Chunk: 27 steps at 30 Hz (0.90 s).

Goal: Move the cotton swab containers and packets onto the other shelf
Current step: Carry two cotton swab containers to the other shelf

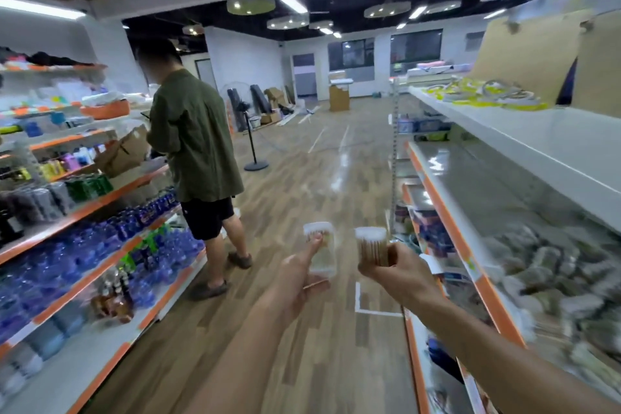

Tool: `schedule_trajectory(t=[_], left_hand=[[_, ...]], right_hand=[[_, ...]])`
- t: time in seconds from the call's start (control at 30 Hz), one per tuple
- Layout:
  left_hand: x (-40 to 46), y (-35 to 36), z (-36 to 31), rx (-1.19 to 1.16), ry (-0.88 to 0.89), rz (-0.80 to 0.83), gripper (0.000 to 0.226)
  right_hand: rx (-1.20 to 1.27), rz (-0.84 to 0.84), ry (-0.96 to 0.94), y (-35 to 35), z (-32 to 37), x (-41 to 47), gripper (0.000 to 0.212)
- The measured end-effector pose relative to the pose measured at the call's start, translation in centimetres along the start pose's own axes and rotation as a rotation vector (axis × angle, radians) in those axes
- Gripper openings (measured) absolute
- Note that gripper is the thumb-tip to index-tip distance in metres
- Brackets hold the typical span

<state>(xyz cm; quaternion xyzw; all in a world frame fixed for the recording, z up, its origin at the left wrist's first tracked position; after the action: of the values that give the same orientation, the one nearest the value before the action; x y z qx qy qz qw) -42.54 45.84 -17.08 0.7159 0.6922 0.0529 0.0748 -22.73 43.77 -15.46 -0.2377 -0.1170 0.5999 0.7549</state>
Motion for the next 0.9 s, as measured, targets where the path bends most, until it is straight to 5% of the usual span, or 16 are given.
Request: schedule_trajectory(t=[0.23, 0.6, 0.9], left_hand=[[15.1, -0.9, 1.0, -0.011, -0.004, 0.069, 0.033], [40.0, 2.0, -1.2, -0.029, -0.074, 0.173, 0.054], [56.9, 3.7, 0.0, 0.055, -0.049, 0.328, 0.035]], right_hand=[[0.032, -0.041, 0.021, 3.3, 1.5, 13.9, 0.031], [0.022, -0.150, 0.044, 3.6, 7.2, 36.7, 0.037], [0.069, -0.204, 0.071, 5.5, 8.5, 53.6, 0.041]])
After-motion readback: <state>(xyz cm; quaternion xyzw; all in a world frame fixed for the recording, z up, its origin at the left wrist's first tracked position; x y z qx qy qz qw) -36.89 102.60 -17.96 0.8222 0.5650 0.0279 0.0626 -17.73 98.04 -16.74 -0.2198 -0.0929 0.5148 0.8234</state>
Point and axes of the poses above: each hand's wrist, its own x-axis towards the middle knuckle, its own y-axis out of the palm, z = x × y, the point moved 5 cm from there along x, towards the middle knuckle, and after that the axes turned 11 degrees about y, right-handed, at the moved point
